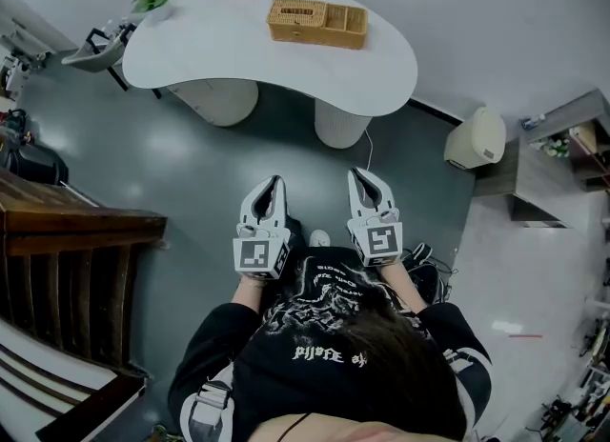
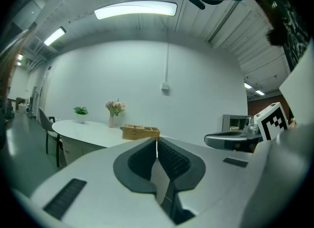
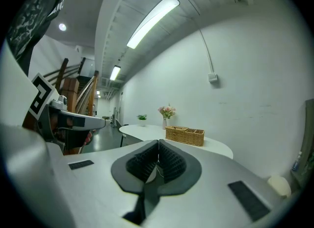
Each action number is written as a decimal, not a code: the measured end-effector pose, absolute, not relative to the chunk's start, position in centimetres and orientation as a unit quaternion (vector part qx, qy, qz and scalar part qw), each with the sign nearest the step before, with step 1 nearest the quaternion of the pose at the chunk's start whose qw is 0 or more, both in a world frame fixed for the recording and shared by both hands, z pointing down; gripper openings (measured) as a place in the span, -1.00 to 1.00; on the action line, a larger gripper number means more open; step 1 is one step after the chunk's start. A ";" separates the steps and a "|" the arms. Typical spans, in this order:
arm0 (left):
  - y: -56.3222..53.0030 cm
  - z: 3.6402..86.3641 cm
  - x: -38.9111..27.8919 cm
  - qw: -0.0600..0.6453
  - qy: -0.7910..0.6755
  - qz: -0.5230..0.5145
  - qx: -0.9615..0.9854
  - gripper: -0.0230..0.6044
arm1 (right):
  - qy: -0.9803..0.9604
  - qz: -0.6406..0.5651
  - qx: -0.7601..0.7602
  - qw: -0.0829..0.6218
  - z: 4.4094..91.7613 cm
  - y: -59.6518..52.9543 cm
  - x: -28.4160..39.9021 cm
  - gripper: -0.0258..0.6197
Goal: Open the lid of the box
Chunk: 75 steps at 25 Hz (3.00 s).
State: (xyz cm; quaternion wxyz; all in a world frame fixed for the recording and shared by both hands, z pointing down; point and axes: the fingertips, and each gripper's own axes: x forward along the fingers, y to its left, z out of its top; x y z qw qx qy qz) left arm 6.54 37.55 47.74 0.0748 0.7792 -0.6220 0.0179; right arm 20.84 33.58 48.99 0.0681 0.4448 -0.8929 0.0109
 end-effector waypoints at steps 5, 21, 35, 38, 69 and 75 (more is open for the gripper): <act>36.1 50.0 6.4 0.087 -0.605 0.054 0.790 -0.84 | -0.885 0.018 0.457 0.083 50.3 33.0 20.8 -0.84; 25.5 50.4 0.6 0.113 -0.544 0.005 0.831 -0.84 | -0.841 0.082 0.531 0.073 51.0 23.7 17.0 -0.84; 15.4 49.6 -7.3 0.101 -0.499 0.000 0.861 -0.84 | -0.826 0.092 0.550 0.083 51.4 16.2 7.7 -0.83; 14.4 49.4 -7.8 0.097 -0.493 0.004 0.864 -0.84 | -0.825 0.102 0.548 0.091 51.9 15.6 6.8 -0.83; -0.1 50.5 -6.9 0.120 -0.597 0.023 0.793 -0.84 | -0.904 0.122 0.399 0.093 51.0 -4.4 6.9 -0.83; -2.9 50.8 -5.1 0.128 -0.620 0.014 0.774 -0.84 | -0.920 0.107 0.364 0.097 50.7 -7.6 7.9 -0.83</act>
